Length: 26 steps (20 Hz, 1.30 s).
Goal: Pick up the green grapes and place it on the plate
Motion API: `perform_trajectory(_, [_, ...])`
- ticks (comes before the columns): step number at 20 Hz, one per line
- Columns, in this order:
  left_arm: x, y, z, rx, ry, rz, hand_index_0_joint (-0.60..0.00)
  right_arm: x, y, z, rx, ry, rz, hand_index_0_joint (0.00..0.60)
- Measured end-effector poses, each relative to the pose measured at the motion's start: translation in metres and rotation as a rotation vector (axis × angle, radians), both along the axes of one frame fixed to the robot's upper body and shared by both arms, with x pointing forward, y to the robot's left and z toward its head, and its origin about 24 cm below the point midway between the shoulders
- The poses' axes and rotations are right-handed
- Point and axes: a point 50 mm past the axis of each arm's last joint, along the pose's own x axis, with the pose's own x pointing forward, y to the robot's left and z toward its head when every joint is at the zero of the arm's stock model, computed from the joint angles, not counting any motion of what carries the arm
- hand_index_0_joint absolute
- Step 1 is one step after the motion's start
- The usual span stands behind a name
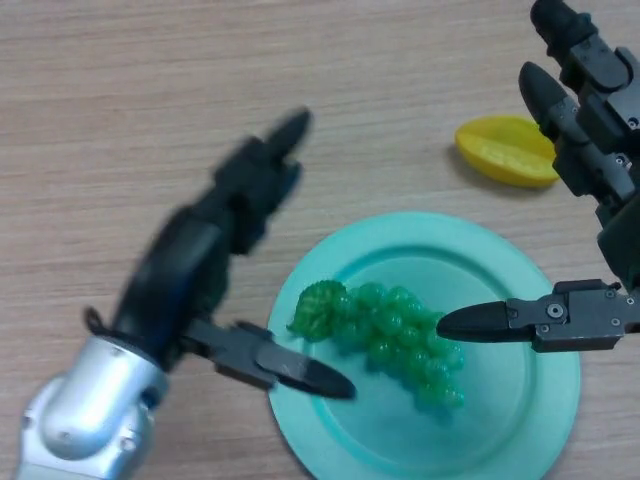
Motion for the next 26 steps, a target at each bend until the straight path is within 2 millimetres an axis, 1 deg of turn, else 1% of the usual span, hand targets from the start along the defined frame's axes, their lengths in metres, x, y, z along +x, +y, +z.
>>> perform_trajectory(2, [0.004,0.018,0.011,0.001,-0.075,0.061,0.000,0.003,-0.001,-0.004,0.000,0.022,-0.007,0.000])
perform_trajectory(3, [0.009,0.034,0.016,-0.011,-0.116,0.110,0.000,0.003,-0.001,-0.004,0.001,0.017,-0.007,0.000])
perform_trajectory(5, [0.009,0.052,0.021,0.007,-0.152,0.178,0.000,0.003,-0.003,-0.002,0.003,-0.018,-0.012,0.000])
perform_trajectory(6, [0.008,0.056,0.023,0.016,-0.156,0.190,0.000,0.004,-0.005,-0.001,0.006,-0.030,-0.020,0.000])
perform_trajectory(7, [0.007,0.060,0.024,-0.025,-0.157,0.184,0.000,0.005,-0.005,-0.003,0.009,-0.031,-0.025,0.000])
perform_trajectory(10, [0.001,0.059,0.034,-0.082,-0.192,0.160,0.000,0.005,-0.006,-0.005,0.010,-0.022,-0.029,0.000])
perform_trajectory(11, [0.000,0.059,0.035,-0.077,-0.187,0.166,0.000,0.005,-0.006,-0.005,0.012,-0.020,-0.034,0.000])
perform_trajectory(14, [0.000,0.061,0.029,-0.077,-0.128,0.183,0.000,0.005,-0.006,-0.006,0.022,-0.018,-0.044,0.000])
perform_trajectory(19, [-0.005,0.062,0.028,-0.080,-0.090,0.179,0.000,0.008,-0.003,-0.008,0.007,-0.011,-0.042,0.000])
perform_trajectory(23, [-0.007,0.061,0.029,-0.037,-0.098,0.180,0.000,0.009,-0.004,-0.006,-0.013,-0.024,-0.061,0.000])
perform_trajectory(26, [-0.014,0.057,0.035,-0.031,-0.133,0.170,0.000,0.009,-0.004,-0.006,-0.015,-0.022,-0.057,0.000])
